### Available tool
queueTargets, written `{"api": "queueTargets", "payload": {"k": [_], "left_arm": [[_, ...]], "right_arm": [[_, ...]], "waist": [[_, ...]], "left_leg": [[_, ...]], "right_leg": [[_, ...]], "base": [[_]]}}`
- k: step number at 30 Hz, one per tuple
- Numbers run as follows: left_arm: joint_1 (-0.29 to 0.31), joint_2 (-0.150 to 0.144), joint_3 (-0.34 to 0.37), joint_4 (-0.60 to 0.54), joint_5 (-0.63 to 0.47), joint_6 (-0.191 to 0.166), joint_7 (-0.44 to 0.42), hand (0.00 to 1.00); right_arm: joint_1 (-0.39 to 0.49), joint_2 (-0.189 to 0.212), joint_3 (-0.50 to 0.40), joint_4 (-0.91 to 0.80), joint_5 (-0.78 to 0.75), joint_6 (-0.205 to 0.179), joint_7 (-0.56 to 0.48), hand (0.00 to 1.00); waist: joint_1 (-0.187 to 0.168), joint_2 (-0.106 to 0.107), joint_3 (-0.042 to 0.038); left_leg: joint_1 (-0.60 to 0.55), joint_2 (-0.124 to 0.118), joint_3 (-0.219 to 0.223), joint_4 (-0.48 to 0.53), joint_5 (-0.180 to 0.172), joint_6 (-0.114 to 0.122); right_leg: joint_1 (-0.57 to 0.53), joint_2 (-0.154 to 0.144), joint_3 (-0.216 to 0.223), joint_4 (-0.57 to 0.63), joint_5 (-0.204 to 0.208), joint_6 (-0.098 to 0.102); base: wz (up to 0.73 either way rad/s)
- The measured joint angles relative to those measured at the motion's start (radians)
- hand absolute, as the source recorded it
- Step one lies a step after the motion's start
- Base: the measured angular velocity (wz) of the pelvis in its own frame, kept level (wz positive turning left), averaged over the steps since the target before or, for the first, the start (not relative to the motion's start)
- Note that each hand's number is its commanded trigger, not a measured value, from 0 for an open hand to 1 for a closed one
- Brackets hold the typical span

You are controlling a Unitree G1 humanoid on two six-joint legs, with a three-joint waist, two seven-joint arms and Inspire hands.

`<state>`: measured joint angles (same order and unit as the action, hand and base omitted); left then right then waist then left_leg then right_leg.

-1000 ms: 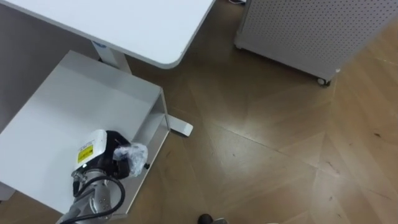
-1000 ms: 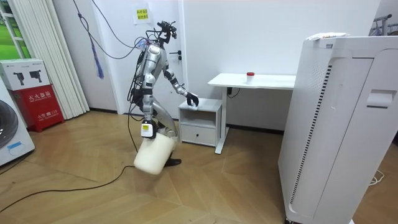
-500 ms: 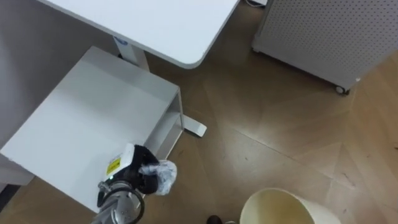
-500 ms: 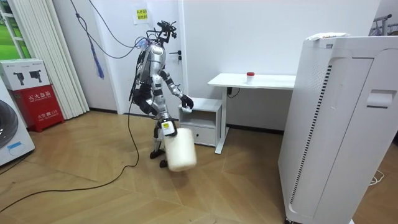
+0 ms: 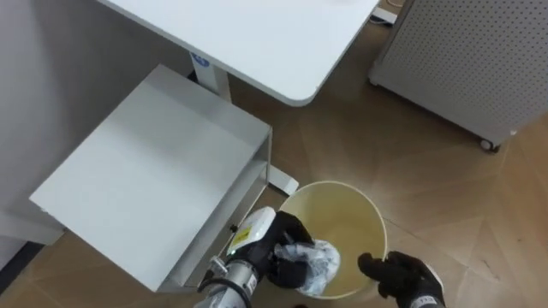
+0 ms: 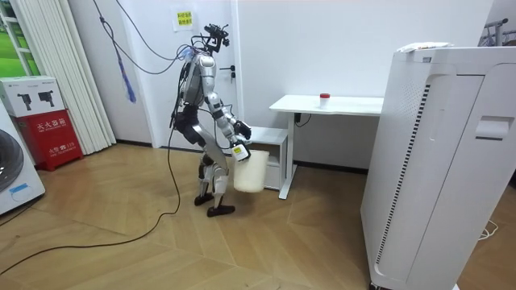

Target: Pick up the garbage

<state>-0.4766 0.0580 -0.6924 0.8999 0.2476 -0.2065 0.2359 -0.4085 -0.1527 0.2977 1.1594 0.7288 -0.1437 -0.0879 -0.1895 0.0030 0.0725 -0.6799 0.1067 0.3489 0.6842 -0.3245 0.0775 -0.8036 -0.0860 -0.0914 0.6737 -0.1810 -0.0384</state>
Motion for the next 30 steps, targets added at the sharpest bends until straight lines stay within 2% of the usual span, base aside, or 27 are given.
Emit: {"api": "queueTargets", "payload": {"k": [7,8,9,23,28,30], "left_arm": [[0.007,0.0,-0.038,0.0,0.001,0.0,-0.043,1.0],[0.007,-0.002,-0.039,0.0,0.001,0.0,-0.054,0.72],[0.007,-0.004,-0.039,0.0,0.003,0.0,-0.06,0.0],[0.006,-0.007,-0.035,0.0,0.04,0.0,-0.069,0.0],[0.006,-0.007,-0.032,-0.001,0.041,0.0,-0.061,0.0],[0.006,-0.007,-0.03,-0.002,0.04,0.0,-0.053,0.0]], "right_arm": [[0.0,0.003,0.034,-0.002,-0.048,0.002,0.009,1.0],[0.0,0.003,0.034,-0.002,-0.054,0.002,0.01,1.0],[0.0,0.003,0.034,-0.002,-0.059,0.002,0.01,1.0],[0.014,0.0,0.036,-0.013,-0.067,0.0,0.005,1.0],[0.049,-0.002,0.035,-0.028,-0.067,-0.008,0.006,1.0],[0.067,-0.002,0.036,-0.028,-0.067,-0.008,0.006,1.0]], "waist": [[0.001,-0.008,0.0001],[0.0,-0.008,0.0001],[0.0,-0.008,0.0001],[0.004,-0.001,-0.0044],[0.006,0.009,-0.0106],[0.006,0.02,-0.017]], "left_leg": [[0.002,-0.008,0.002,0.0,0.0,0.002],[0.003,-0.01,0.002,-0.001,0.0,0.003],[0.004,-0.01,0.002,-0.001,0.0,0.003],[0.008,-0.006,0.005,-0.01,0.0,0.004],[0.01,-0.005,0.007,-0.011,0.0,0.004],[0.01,-0.001,0.008,-0.011,0.0,0.004]], "right_leg": [[-0.001,-0.006,0.002,-0.003,-0.002,0.007],[-0.002,-0.007,0.003,-0.003,-0.002,0.007],[-0.002,-0.007,0.004,-0.002,-0.002,0.007],[-0.001,-0.003,0.006,0.001,-0.001,0.007],[0.001,-0.002,0.005,-0.001,0.0,0.005],[0.004,0.001,0.004,-0.009,0.003,0.004]], "base": [[0.0],[0.0],[0.0],[0.0],[0.0],[-0.02]]}}
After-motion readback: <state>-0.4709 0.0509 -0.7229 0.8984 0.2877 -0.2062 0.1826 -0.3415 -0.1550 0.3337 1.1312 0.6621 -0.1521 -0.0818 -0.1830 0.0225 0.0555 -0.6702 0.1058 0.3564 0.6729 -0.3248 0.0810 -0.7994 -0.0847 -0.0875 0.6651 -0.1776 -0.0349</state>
